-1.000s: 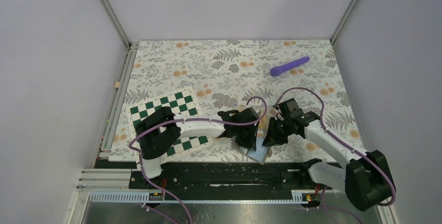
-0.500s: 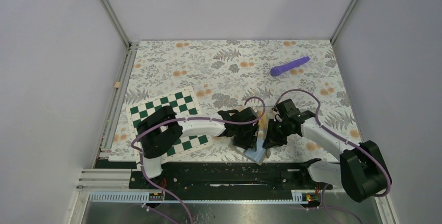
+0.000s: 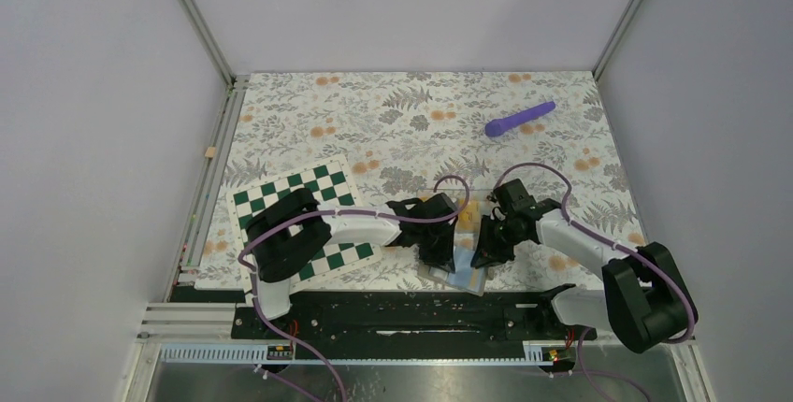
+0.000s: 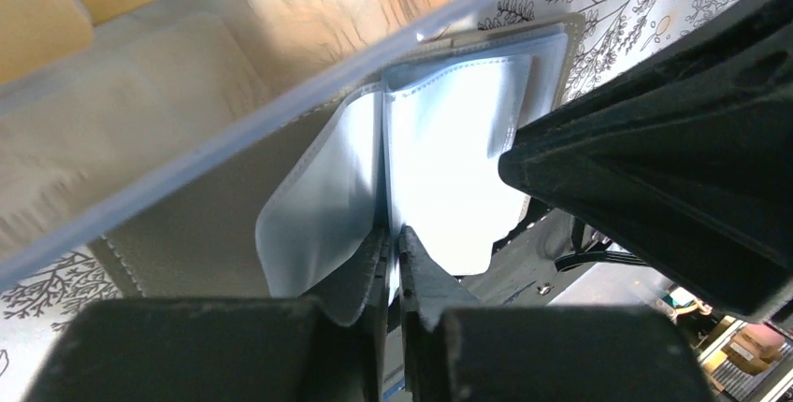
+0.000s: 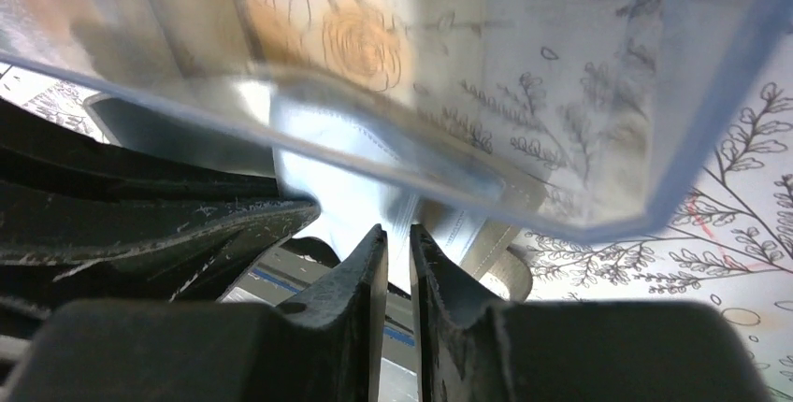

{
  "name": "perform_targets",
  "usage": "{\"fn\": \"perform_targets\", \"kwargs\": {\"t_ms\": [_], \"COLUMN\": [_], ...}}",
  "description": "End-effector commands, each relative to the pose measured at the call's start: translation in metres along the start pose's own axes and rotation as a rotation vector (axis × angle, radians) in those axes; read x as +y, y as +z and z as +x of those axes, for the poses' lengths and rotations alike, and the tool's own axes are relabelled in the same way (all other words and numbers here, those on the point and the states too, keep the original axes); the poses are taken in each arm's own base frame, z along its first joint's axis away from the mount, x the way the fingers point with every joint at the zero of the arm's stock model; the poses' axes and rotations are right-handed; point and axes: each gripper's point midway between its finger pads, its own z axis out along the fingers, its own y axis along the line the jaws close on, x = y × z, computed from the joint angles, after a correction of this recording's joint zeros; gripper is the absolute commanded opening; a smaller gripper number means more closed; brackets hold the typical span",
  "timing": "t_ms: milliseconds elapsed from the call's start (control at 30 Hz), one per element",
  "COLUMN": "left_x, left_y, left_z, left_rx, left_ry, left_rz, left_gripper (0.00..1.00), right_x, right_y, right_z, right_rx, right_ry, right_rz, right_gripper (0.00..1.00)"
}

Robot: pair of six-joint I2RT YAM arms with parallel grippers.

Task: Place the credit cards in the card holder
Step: Turn over the card slot in the card holder.

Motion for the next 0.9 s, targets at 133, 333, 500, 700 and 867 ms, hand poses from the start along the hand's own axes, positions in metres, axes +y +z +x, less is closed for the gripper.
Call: {"fn": "perform_targets", "kwargs": {"t_ms": [133,333,500,700,867], "left_x": [0.001,0.006,0.005,0.004,0.001], "left_y": [0.002,0.000,-0.002,-0.003,-0.004], "left_z": [-0.002,-0.002,-0.004,-0.005,-0.006], "left_rx": [-0.008,-0.026,-0.030,-0.033,-0.037], "left_ry": [-0.076,-0.152,-0.157,-0.152,-0.145], "left_rz": [0.056,0.135,0.145,0.153,0.163], "left_gripper": [0.00,0.00,0.00,0.00,0.00], "right_x": [-0.004,-0.010,-0.009,-0.003,-0.002], "right_y": [-0.015,-0.015,-0.011,-0.001,0.006], "right_z": [-0.002,0.003,0.001,-0.003,-0.001], "right_rx": [-0.062,-0.064,-0.045,-0.011,0.021], "right_ry": [-0.012,-0.006,-0.001,0.010,0.021], "right_rz": [0.031,0.051,0.050,0.023,0.014], "right_gripper": [0.21,0.20,0.19,0.19,0.19]}}
